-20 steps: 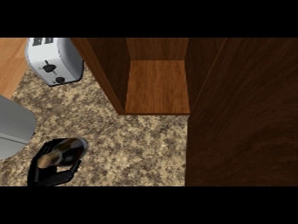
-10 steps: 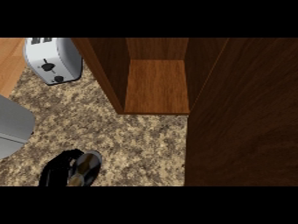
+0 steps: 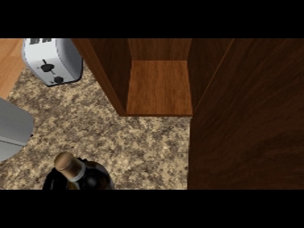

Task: Pick up the wine, place it into the cabinet and close the cabinet

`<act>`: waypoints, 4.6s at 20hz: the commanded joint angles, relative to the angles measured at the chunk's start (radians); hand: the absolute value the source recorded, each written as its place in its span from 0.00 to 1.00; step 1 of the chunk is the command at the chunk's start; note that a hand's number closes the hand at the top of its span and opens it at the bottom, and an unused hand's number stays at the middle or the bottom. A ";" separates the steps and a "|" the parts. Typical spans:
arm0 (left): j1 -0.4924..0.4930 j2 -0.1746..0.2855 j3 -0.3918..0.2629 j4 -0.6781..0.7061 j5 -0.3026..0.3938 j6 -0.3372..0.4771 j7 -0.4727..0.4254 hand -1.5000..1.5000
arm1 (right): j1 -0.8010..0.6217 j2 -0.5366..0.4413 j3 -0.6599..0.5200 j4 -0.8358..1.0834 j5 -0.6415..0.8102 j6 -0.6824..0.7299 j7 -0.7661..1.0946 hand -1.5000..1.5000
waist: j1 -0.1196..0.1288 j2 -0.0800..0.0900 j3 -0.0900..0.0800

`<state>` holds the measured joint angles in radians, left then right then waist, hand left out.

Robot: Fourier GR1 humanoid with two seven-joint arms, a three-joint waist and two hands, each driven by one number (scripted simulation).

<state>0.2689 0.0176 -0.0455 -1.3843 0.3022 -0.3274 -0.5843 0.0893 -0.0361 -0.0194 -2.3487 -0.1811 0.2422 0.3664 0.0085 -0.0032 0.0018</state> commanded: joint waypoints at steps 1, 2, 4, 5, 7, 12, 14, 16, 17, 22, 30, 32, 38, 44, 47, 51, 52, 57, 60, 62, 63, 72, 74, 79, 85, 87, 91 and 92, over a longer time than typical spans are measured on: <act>0.055 -0.017 -0.100 -0.209 0.041 0.103 0.100 1.00 | 0.018 -0.018 -0.016 -0.019 -0.042 0.021 0.015 0.00 | -0.006 0.001 -0.001; 0.046 -0.017 -0.126 -0.269 0.082 0.131 0.198 1.00 | -0.004 0.002 -0.008 0.013 -0.038 0.005 0.002 0.00 | -0.005 0.002 -0.001; 0.024 -0.007 -0.087 -0.236 0.045 0.106 0.150 1.00 | -0.073 -0.037 -0.077 0.069 -0.076 0.012 0.002 0.00 | -0.006 0.003 -0.002; 0.036 -0.010 -0.108 -0.342 0.062 0.147 0.249 1.00 | -0.008 -0.001 -0.019 0.071 -0.025 0.020 -0.031 0.00 | -0.006 0.002 -0.001; 0.020 -0.017 -0.155 -0.425 0.057 0.264 0.287 1.00 | -0.055 -0.008 -0.018 0.040 -0.004 -0.008 0.001 0.00 | -0.003 0.002 -0.001; -0.170 -0.017 -0.198 -0.377 0.086 0.411 0.360 1.00 | 0.030 -0.031 -0.068 0.069 -0.054 0.066 -0.070 0.00 | -0.013 0.003 -0.001; -0.208 -0.018 -0.214 -0.346 0.086 0.441 0.362 1.00 | -0.013 0.010 0.020 0.038 0.017 0.002 -0.007 0.00 | -0.010 0.003 -0.002; -0.213 -0.018 -0.255 -0.439 0.039 0.527 0.433 1.00 | -0.013 -0.023 -0.062 0.083 -0.046 0.034 -0.040 0.00 | -0.009 0.003 -0.001; -0.308 -0.018 -0.257 -0.378 0.040 0.568 0.411 1.00 | 0.001 0.016 0.034 0.023 0.023 0.004 -0.006 0.00 | -0.013 0.003 -0.002; -0.474 -0.017 -0.212 -0.139 0.044 0.597 0.316 1.00 | 0.037 -0.010 -0.022 0.064 -0.019 0.061 -0.082 0.00 | -0.018 0.004 -0.002; -0.589 -0.018 -0.335 -0.040 -0.030 0.758 0.311 1.00 | 0.054 -0.009 -0.012 -0.041 -0.046 0.025 0.010 0.00 | -0.021 0.003 -0.002; -0.643 -0.018 -0.381 0.014 -0.019 0.818 0.313 1.00 | -0.006 0.015 0.016 0.080 0.037 0.023 -0.083 0.00 | -0.017 0.004 -0.002; -0.675 -0.018 -0.343 0.152 0.062 0.804 0.211 1.00 | -0.023 -0.041 -0.070 0.023 -0.077 0.029 0.008 0.00 | -0.016 0.004 -0.002; -0.741 -0.018 -0.380 0.237 0.158 0.855 0.213 1.00 | 0.041 -0.012 -0.058 0.096 -0.036 0.081 -0.115 0.00 | -0.015 0.003 -0.002; -0.745 -0.018 -0.375 0.329 0.171 0.839 0.152 1.00 | -0.045 -0.021 -0.039 0.093 -0.021 0.033 -0.040 0.00 | -0.014 0.004 -0.002; -0.767 -0.018 -0.363 0.434 0.239 0.788 0.091 1.00 | -0.009 -0.011 -0.049 0.070 -0.035 0.028 -0.048 0.00 | -0.017 0.004 -0.002; -0.796 -0.018 -0.410 0.538 0.296 0.796 -0.012 1.00 | 0.012 -0.010 -0.031 0.025 -0.034 0.024 -0.014 0.00 | -0.027 0.006 -0.002; -0.766 -0.018 -0.417 0.541 0.370 0.773 -0.064 1.00 | 0.032 -0.029 -0.048 -0.053 -0.106 0.022 0.065 0.00 | -0.024 0.004 -0.002; -0.823 -0.018 -0.415 0.569 0.472 0.749 -0.070 1.00 | 0.067 -0.033 -0.050 -0.045 -0.101 0.060 0.014 0.00 | -0.030 0.005 -0.002; -0.816 -0.018 -0.361 0.614 0.432 0.678 -0.065 1.00 | 0.083 0.033 0.024 0.005 0.013 0.040 -0.062 0.00 | -0.020 0.004 -0.002; -0.865 -0.018 -0.395 0.686 0.509 0.681 -0.116 1.00 | 0.005 -0.018 -0.040 0.060 -0.052 0.057 -0.044 0.00 | -0.026 0.007 -0.002; -0.991 -0.018 -0.387 0.830 0.557 0.621 -0.114 1.00 | 0.056 -0.026 -0.072 -0.002 -0.113 0.072 -0.025 0.00 | -0.030 0.006 -0.002; -1.011 -0.018 -0.457 0.868 0.652 0.620 -0.153 1.00 | -0.044 0.020 0.032 0.071 0.020 0.017 -0.024 0.00 | -0.042 0.012 -0.003; -1.063 -0.018 -0.404 0.927 0.649 0.544 -0.129 1.00 | 0.011 0.019 -0.012 0.105 0.005 0.037 -0.079 0.00 | -0.033 0.008 -0.002; -1.126 -0.018 -0.458 0.921 0.731 0.630 -0.131 1.00 | 0.009 0.001 -0.022 0.139 -0.015 0.079 -0.116 0.00 | -0.049 0.011 -0.002; -1.178 -0.018 -0.410 0.982 0.724 0.585 -0.093 1.00 | -0.039 -0.014 -0.045 0.124 -0.047 0.054 -0.064 0.00 | -0.041 0.010 -0.002; -1.163 -0.018 -0.419 1.051 0.740 0.595 -0.149 1.00 | 0.015 0.019 0.003 0.140 -0.011 0.073 -0.124 0.00 | -0.053 0.014 -0.002; -1.209 -0.018 -0.414 1.093 0.739 0.604 -0.106 1.00 | -0.028 0.006 -0.015 0.108 -0.014 0.047 -0.083 0.00 | -0.059 0.016 -0.003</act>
<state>-0.9038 0.0004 -0.4565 -0.3592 1.0289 0.2710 -0.6975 0.0682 -0.0347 -0.0370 -2.2349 -0.2063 0.2957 0.2921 -0.0402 0.0105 -0.0008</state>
